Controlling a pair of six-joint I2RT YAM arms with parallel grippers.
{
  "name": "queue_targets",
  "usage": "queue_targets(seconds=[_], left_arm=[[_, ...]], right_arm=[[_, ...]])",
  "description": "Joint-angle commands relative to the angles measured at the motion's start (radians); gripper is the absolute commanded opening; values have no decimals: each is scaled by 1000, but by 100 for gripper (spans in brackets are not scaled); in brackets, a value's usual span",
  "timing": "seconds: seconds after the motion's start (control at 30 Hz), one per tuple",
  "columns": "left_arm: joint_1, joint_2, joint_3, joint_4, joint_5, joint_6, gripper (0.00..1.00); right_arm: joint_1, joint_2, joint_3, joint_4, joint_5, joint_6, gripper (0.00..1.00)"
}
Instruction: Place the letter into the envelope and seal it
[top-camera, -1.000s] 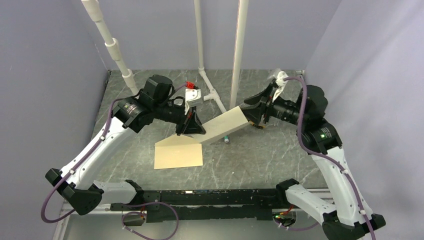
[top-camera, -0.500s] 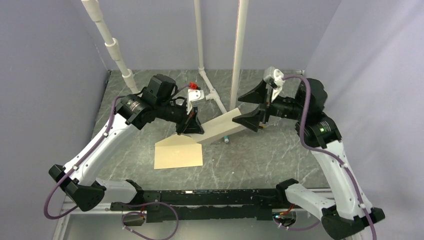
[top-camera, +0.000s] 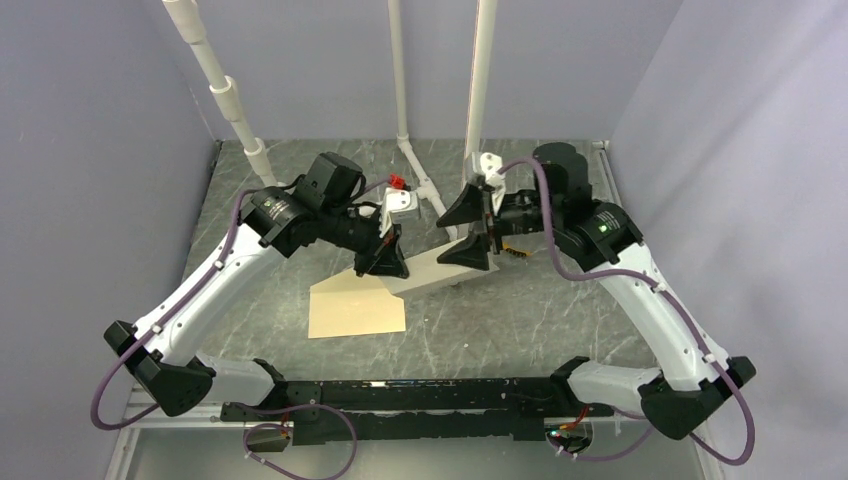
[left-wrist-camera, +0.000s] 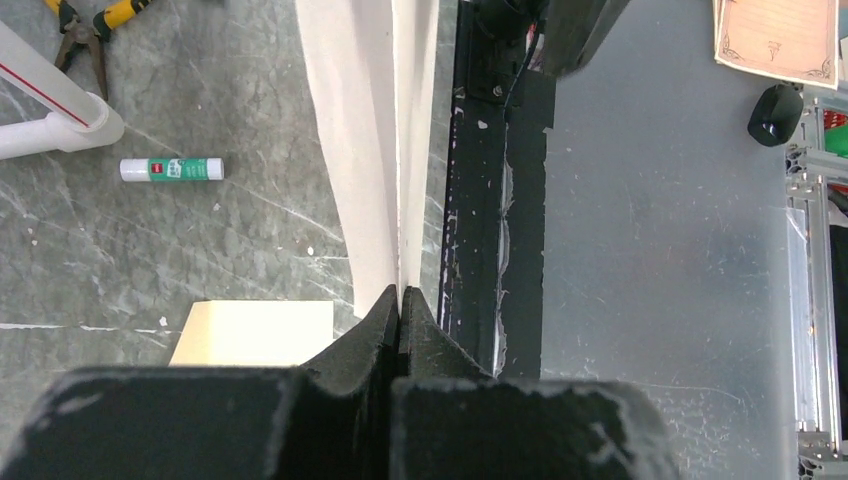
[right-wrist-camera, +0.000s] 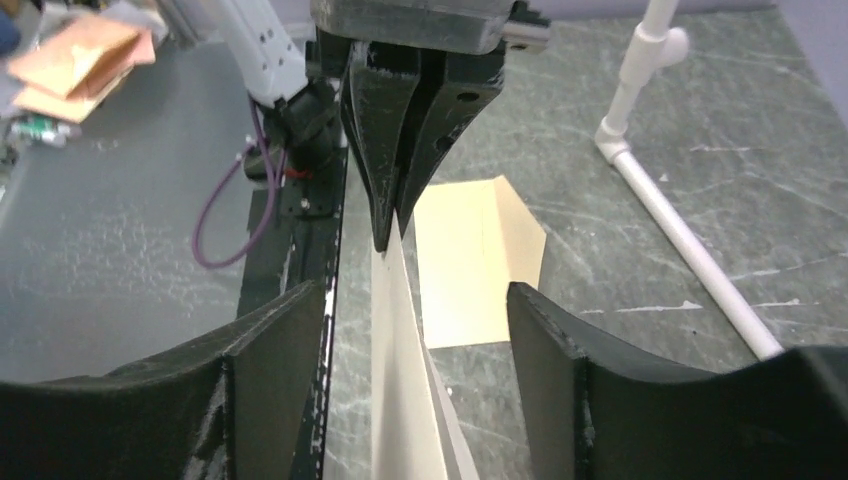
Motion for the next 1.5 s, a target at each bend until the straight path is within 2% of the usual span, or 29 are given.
queue_targets(seconds=[0.0,0.13,0.27,0.33,0.53,0.6,0.7,0.73,0.87,0.97,1.1,1.17,1.37,1.47], left_arm=[[-10,-1,42,-31,5,45,2],[-15,-6,46,-63,-2,72,2],[-17,-18,38,-78,-30,85,2],[-17,-22,39,-87,-36,91,2],[-19,-39,33,-104,-43,108,3],[-19,-43,33,-111,-42,113,2],[-19,-41,37,-105,-30,105,2],[-20,-39,39,-100,-25,98,7],[-20,-29,40,-45,6,58,41],[-22,-16,27,32,43,15,49],[-29,16,20,84,2,-37,45],[-34,40,32,74,-25,-46,38],[-46,67,52,39,-60,-38,3],[-47,47,38,66,-58,-43,3]], right_arm=[[60,46,68,-152,59,-145,66],[75,74,98,-226,67,-190,52],[79,85,124,-298,75,-229,28],[79,82,125,-308,99,-224,19],[78,64,133,-334,135,-197,15],[79,62,137,-342,153,-186,0],[79,53,134,-336,149,-184,0],[79,52,131,-330,143,-182,0],[79,56,126,-324,122,-183,0],[79,59,119,-320,120,-181,0],[79,61,114,-307,115,-175,0],[80,60,114,-304,119,-172,0],[80,35,97,-283,121,-169,0],[80,25,87,-259,148,-137,0]])
